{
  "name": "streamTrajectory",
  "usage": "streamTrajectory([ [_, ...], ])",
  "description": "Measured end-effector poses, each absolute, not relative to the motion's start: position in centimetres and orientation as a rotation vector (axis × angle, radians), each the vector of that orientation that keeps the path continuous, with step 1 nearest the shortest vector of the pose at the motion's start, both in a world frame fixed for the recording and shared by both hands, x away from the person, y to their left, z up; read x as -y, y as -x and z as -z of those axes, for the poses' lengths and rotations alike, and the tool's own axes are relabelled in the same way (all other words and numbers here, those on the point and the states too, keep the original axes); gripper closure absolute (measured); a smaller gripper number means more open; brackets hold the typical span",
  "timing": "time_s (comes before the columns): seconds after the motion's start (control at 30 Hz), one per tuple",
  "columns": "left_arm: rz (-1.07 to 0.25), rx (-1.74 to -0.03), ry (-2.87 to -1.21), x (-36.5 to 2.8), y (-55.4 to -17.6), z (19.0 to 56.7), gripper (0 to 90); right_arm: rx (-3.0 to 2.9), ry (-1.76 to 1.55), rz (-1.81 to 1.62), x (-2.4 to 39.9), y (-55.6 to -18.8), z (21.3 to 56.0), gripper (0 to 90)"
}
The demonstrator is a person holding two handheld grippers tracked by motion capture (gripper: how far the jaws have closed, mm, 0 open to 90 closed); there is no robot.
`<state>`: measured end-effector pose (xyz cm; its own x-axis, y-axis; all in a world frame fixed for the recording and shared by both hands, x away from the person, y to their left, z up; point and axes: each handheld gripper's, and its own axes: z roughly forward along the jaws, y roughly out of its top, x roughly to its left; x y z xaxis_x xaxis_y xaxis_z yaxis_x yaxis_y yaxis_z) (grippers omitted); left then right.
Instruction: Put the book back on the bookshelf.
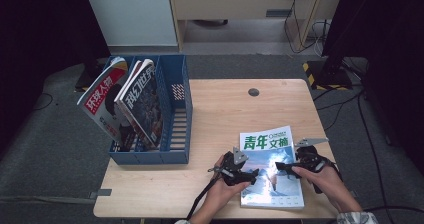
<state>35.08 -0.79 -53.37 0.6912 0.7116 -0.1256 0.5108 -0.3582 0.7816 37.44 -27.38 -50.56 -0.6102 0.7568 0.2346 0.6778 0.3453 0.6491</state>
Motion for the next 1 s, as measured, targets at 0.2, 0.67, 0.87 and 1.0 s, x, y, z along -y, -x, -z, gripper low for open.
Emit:
streamTrajectory([
  [0.2, -0.313, -0.936, -2.039, 0.8, -35.0, 53.3, 16.1, -2.468, -1.299, -1.112, 26.7, -37.6, 50.6, 31.1],
  [0.67, -0.314, -0.935, -2.039, 0.8, -35.0, 53.3, 16.0, -2.477, -1.275, -1.168, 26.4, -37.5, 50.5, 47.5],
  [0.87, -0.317, -0.936, -2.039, 0.8, -35.0, 53.3, 16.1, -2.481, -1.303, -1.174, 26.2, -37.6, 50.3, 53.9],
  [1.0, -0.318, -0.936, -2.039, 0.8, -35.0, 53.3, 16.1, -2.485, -1.317, -1.167, 25.8, -37.6, 49.9, 59.3],
])
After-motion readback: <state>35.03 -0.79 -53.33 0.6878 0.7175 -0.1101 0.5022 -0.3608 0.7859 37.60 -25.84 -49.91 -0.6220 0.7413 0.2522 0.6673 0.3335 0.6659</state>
